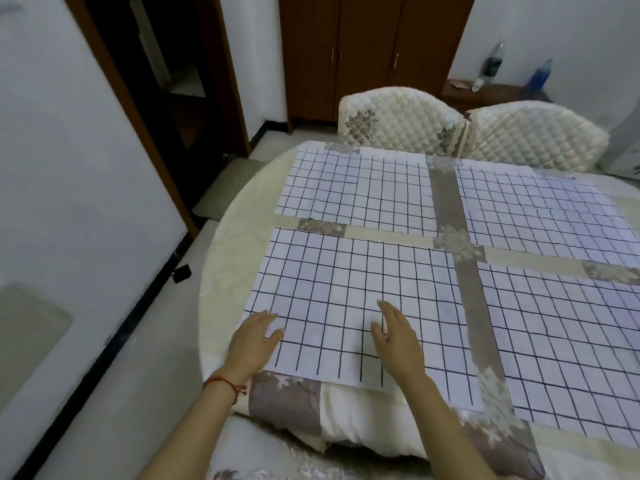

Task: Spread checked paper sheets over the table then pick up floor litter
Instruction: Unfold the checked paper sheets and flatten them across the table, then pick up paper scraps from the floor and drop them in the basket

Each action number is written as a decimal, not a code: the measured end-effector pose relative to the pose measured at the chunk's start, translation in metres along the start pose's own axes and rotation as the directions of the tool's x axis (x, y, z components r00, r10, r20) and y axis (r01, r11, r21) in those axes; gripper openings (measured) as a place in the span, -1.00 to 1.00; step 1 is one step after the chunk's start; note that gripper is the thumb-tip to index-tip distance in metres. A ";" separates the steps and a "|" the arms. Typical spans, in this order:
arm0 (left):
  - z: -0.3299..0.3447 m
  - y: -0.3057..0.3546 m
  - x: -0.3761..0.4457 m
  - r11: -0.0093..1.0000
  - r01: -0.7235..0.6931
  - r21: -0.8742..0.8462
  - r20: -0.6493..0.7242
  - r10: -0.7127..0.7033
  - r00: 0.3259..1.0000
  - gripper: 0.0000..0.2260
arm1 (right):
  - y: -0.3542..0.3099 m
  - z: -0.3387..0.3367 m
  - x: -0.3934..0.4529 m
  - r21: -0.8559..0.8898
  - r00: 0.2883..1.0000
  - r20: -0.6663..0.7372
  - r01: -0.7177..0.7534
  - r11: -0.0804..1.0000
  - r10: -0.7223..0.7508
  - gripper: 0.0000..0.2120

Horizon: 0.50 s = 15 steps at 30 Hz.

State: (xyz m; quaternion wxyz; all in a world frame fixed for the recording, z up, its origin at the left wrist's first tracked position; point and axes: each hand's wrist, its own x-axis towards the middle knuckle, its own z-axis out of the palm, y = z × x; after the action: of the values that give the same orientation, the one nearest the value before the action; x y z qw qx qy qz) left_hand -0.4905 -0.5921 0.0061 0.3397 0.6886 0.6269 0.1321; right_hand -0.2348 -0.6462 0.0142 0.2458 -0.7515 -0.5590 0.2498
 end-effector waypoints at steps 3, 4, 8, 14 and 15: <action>-0.027 -0.010 -0.032 0.987 0.086 -0.138 -0.083 -0.098 0.992 -0.66 | -0.024 0.009 -0.012 0.011 0.989 0.131 0.063 0.998 -0.064 -0.57; -0.036 -0.015 -0.044 0.971 0.131 -0.199 -0.123 -0.157 0.980 -0.68 | -0.033 0.012 -0.014 0.017 0.982 0.168 0.087 0.996 -0.089 -0.57; -0.067 -0.043 -0.110 0.878 0.245 -0.411 -0.265 -0.372 0.890 -0.72 | -0.077 0.026 -0.019 0.050 0.941 0.284 0.176 0.983 -0.183 -0.60; -0.092 -0.103 -0.235 0.779 0.378 -0.499 -0.410 -0.597 0.689 -0.70 | -0.168 0.076 -0.050 0.123 0.792 0.474 0.374 0.919 -0.385 -0.63; -0.094 -0.114 -0.260 0.760 0.394 -0.518 -0.433 -0.629 0.646 -0.70 | -0.185 0.090 -0.062 0.132 0.747 0.510 0.423 0.897 -0.427 -0.63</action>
State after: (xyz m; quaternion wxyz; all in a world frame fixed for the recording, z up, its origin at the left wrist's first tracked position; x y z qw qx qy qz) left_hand -0.6826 -0.8137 0.0667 0.2795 0.3237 0.8331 0.3507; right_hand -0.4412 -0.6504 0.0722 0.1366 -0.5058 -0.7596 0.3854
